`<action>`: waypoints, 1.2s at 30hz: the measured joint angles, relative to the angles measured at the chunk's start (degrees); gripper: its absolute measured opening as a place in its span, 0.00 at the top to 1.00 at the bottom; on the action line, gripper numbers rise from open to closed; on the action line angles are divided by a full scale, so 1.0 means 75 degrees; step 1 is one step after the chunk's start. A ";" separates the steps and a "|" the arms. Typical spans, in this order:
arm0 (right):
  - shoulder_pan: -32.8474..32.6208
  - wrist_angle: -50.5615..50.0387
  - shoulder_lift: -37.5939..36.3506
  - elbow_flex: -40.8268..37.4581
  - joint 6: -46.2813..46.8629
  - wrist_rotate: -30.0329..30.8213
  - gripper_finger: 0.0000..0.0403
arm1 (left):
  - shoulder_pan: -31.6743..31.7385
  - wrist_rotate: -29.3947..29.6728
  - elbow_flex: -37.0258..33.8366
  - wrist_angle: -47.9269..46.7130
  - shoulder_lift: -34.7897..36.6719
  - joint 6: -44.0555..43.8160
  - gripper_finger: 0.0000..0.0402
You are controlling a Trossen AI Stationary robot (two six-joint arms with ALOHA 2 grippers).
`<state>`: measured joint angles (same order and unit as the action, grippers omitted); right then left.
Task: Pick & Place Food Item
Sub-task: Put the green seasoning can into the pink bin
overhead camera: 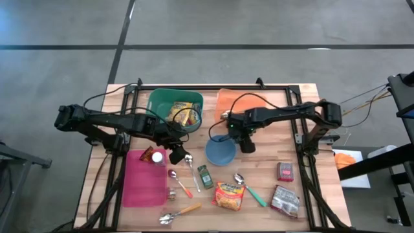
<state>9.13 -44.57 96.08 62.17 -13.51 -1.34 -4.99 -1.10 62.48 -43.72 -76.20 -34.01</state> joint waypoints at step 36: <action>0.0034 0.8486 -0.3874 0.0050 0.6239 0.2771 0.40 | 0.0016 0.6783 0.0000 0.6219 0.0000 0.1880 0.38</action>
<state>9.39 19.07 67.02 62.54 33.28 19.44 -4.88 49.77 62.48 2.92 -76.20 -19.90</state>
